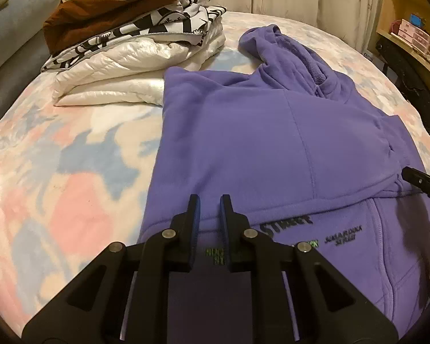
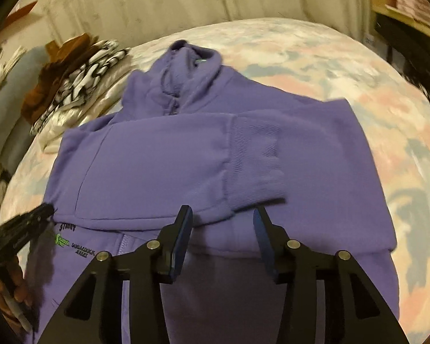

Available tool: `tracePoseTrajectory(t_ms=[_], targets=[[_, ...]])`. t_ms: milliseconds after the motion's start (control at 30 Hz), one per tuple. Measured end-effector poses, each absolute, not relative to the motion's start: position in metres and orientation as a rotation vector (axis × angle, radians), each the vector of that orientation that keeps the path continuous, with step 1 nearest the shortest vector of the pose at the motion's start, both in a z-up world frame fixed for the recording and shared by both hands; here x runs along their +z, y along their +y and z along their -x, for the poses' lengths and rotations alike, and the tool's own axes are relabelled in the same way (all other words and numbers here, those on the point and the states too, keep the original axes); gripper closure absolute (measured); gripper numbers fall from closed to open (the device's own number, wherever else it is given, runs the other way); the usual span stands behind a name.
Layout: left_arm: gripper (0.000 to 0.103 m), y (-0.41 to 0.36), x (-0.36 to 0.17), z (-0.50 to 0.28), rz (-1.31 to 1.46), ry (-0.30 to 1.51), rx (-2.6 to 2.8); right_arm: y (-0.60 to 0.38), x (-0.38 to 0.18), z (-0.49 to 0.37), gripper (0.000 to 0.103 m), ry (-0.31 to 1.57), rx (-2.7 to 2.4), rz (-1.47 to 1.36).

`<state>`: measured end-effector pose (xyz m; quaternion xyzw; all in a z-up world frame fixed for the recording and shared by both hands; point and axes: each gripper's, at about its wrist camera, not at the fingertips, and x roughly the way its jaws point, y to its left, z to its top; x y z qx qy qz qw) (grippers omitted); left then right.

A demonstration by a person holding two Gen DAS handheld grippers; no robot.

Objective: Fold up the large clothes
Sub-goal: 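Move both open tools along the hoodie front toward its ribbed hem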

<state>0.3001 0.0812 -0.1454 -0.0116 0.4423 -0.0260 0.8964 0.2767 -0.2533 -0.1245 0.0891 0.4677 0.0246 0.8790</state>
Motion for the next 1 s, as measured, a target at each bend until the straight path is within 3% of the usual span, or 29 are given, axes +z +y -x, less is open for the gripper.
tracePoseTrajectory(t_ms=[100,167,233,567,1000], targets=[[0.087,0.081,-0.142,-0.293,0.029,0.930,-0.051,-0.269,-0.123,-0.273,0.058,0.977,0.036,-0.223],[0.073,0.083,-0.139,-0.286,0.036,0.931,-0.044,-0.274,-0.119,-0.270,0.058,0.972,0.029,-0.236],[0.067,0.085,-0.132,-0.278,0.045,0.919,-0.039,-0.278,-0.114,-0.263,0.058,0.963,0.030,-0.248],[0.060,0.090,-0.092,-0.235,0.061,0.873,-0.030,-0.269,-0.074,-0.219,0.057,0.935,0.025,-0.266],[0.051,0.095,-0.060,-0.152,0.017,0.845,0.003,-0.265,-0.022,-0.123,0.036,0.874,0.021,-0.255]])
